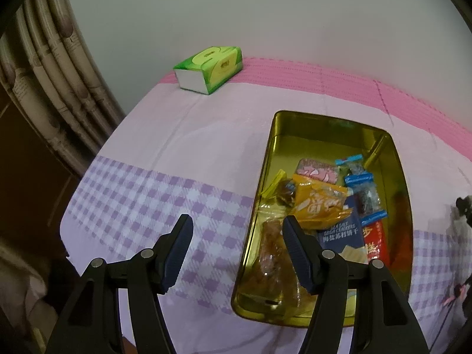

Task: Organize snacks
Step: 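Carry the grey foil block into the gold tin and open the right tool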

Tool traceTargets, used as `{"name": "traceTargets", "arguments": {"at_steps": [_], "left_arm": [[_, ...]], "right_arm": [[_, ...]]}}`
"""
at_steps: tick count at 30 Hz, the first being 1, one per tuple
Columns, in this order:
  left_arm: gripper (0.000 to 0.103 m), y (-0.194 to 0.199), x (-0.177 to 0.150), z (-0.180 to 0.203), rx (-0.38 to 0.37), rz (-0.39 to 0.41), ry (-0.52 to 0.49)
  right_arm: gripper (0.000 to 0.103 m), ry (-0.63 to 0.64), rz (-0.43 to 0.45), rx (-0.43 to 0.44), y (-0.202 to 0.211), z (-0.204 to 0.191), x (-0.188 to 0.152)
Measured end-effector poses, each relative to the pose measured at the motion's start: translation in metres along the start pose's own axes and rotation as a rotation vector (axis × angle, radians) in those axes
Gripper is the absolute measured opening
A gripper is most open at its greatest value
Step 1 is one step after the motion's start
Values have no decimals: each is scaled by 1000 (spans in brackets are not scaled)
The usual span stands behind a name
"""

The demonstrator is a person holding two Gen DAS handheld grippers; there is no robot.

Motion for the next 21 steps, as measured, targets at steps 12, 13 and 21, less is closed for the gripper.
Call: {"name": "traceTargets", "arguments": {"at_steps": [12,13,21], "left_arm": [[64,1,-13,-11,19,-10,-4],[64,1,-14,-12,23,-11,-6],[64,3,-17,-24,26,-11,23]], "right_arm": [[58,118,42,171,49,-80,16],[58,129,44,182,54,-88,15],[58,197,63,255,78,-136,19]]}}
Point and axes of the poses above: each gripper's, at about its wrist camera, not at the fingertips, and y roughly against the way its jaws point, z to its right, x to its top, the point moved 4 cm from there along -y, roughly the way its jaws point, and after that the axes turned 6 degrees about -x, right-handed, at the moved point
